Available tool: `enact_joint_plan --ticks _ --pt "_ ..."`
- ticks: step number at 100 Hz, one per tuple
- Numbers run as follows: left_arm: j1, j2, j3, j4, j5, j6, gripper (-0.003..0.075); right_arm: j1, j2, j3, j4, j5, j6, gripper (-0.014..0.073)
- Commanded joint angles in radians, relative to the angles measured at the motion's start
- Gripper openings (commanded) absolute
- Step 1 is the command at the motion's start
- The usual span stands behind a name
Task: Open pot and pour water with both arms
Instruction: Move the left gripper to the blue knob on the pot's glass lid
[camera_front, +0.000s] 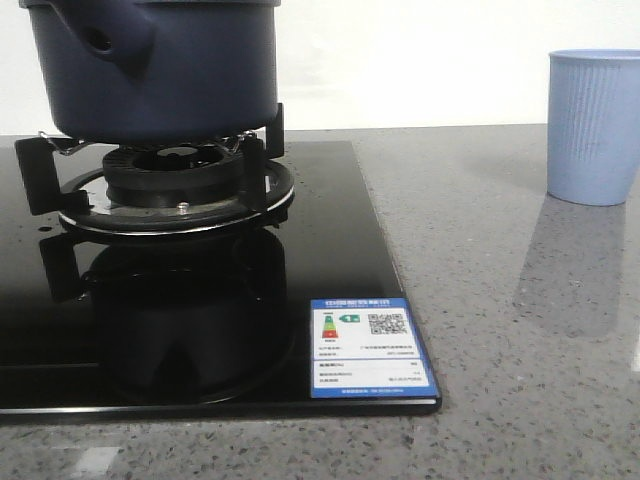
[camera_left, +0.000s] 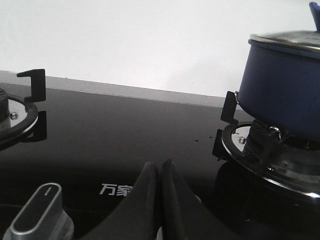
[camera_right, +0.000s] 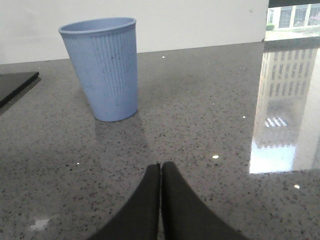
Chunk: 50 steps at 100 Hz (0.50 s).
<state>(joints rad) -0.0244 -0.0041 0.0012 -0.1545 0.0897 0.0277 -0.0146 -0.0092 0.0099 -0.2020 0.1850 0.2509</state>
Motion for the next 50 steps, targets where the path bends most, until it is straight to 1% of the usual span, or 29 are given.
enact_joint_plan --ticks 1,14,25,39,45,50 --pt "-0.007 -0.026 0.034 -0.039 -0.069 -0.009 -0.0019 0.000 -0.018 0.027 -0.012 -0.107 -0.008 -0.0057" --pt "-0.007 -0.026 0.034 -0.101 -0.071 -0.009 -0.0019 0.000 -0.018 0.027 0.011 -0.175 -0.006 -0.0057" --pt "-0.007 -0.026 0.034 -0.184 -0.071 -0.009 -0.0019 0.000 -0.018 0.027 0.099 -0.232 0.020 -0.0057" --pt "-0.007 -0.026 0.032 -0.367 -0.082 -0.009 -0.0019 0.000 -0.018 0.027 0.246 -0.247 0.028 -0.0057" --pt "-0.007 -0.026 0.032 -0.485 -0.098 -0.009 -0.0019 0.000 -0.018 0.025 0.329 -0.257 0.028 -0.0057" --pt "-0.007 -0.026 0.025 -0.568 -0.108 -0.009 -0.0019 0.000 -0.018 0.022 0.355 -0.259 0.028 -0.0057"
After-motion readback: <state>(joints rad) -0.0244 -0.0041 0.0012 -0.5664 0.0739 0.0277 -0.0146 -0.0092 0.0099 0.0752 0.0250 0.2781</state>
